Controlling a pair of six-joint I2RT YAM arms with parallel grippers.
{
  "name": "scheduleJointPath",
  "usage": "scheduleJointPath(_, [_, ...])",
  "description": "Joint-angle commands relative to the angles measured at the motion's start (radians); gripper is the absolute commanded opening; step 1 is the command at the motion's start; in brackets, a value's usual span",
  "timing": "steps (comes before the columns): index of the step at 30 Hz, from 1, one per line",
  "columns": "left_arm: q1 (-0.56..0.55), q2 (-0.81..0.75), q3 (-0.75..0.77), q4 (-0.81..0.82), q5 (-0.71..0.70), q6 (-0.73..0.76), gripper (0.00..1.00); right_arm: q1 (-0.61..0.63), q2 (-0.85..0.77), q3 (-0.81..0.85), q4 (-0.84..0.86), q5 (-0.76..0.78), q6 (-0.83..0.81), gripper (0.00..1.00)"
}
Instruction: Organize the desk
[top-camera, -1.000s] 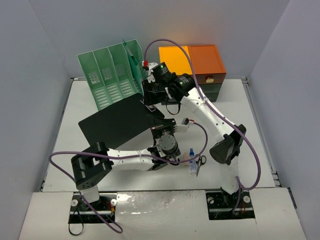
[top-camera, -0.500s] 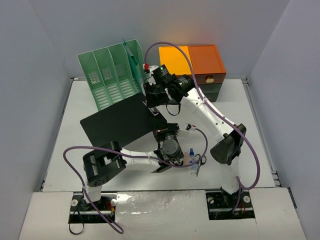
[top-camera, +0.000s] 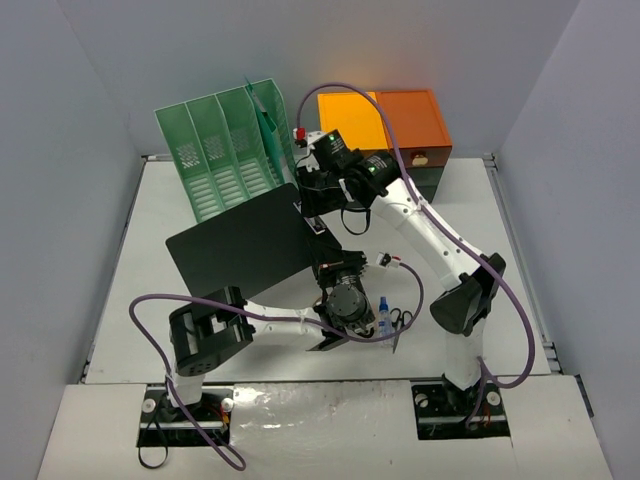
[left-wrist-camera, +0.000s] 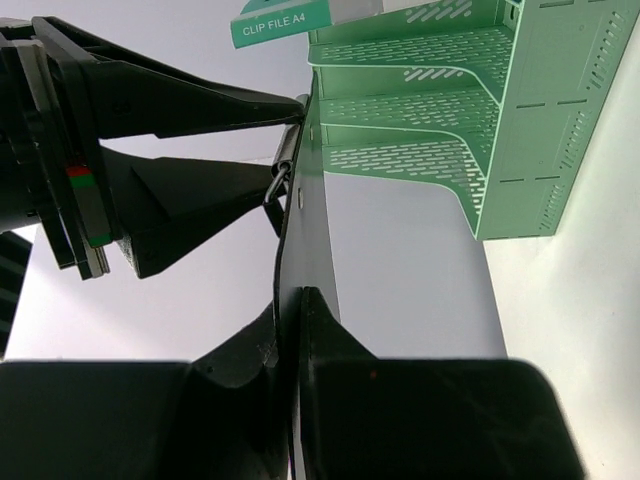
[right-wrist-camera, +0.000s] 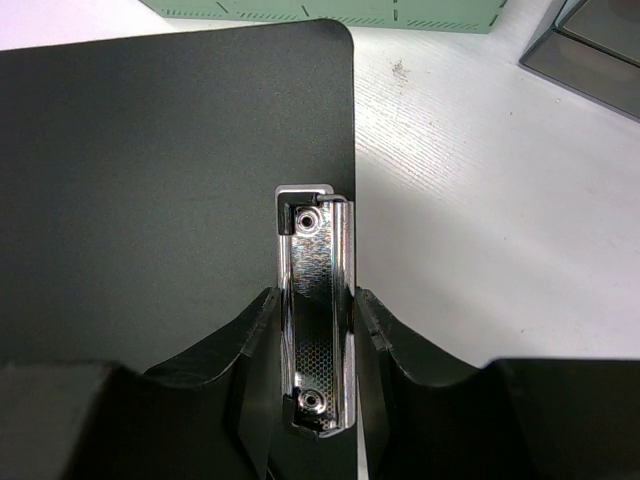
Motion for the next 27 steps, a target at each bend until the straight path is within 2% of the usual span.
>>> scheduleJointPath(1, [0.008, -0.069, 0.075, 0.308, 0.002, 0.076, 0.0, 0.002, -0.082, -0.019, -0.003, -0.008, 0.004, 0.0])
scheduleJointPath(12, [0.027, -0.106, 0.076, 0.31, -0.009, 0.062, 0.0, 0.002, -0.092, -0.03, 0.0, -0.003, -0.005, 0.0])
scheduleJointPath(14, [0.027, -0.111, 0.075, 0.309, -0.007, 0.065, 0.0, 0.002, -0.093, -0.027, 0.001, 0.005, -0.004, 0.04])
scheduleJointPath(16, [0.026, -0.112, 0.078, 0.309, -0.006, 0.068, 0.0, 0.002, -0.093, -0.022, 0.006, 0.014, -0.006, 0.18])
scheduleJointPath(18, [0.024, -0.114, 0.081, 0.308, -0.002, 0.071, 0.0, 0.002, -0.093, -0.012, 0.007, 0.019, -0.007, 0.38])
scheduleJointPath(21, [0.025, -0.111, 0.082, 0.31, 0.008, 0.079, 0.0, 0.001, -0.095, -0.009, 0.015, 0.023, -0.008, 0.58])
scheduleJointPath(23, [0.024, -0.111, 0.084, 0.308, 0.014, 0.08, 0.0, 0.0, -0.096, -0.01, 0.018, 0.023, -0.01, 0.67])
scheduleJointPath(24, [0.024, -0.111, 0.085, 0.308, 0.015, 0.08, 0.0, 0.0, -0.096, -0.01, 0.02, 0.025, -0.01, 0.76])
scheduleJointPath(27, [0.024, -0.109, 0.084, 0.309, 0.02, 0.083, 0.0, -0.002, -0.1, -0.003, 0.031, 0.045, -0.01, 0.85])
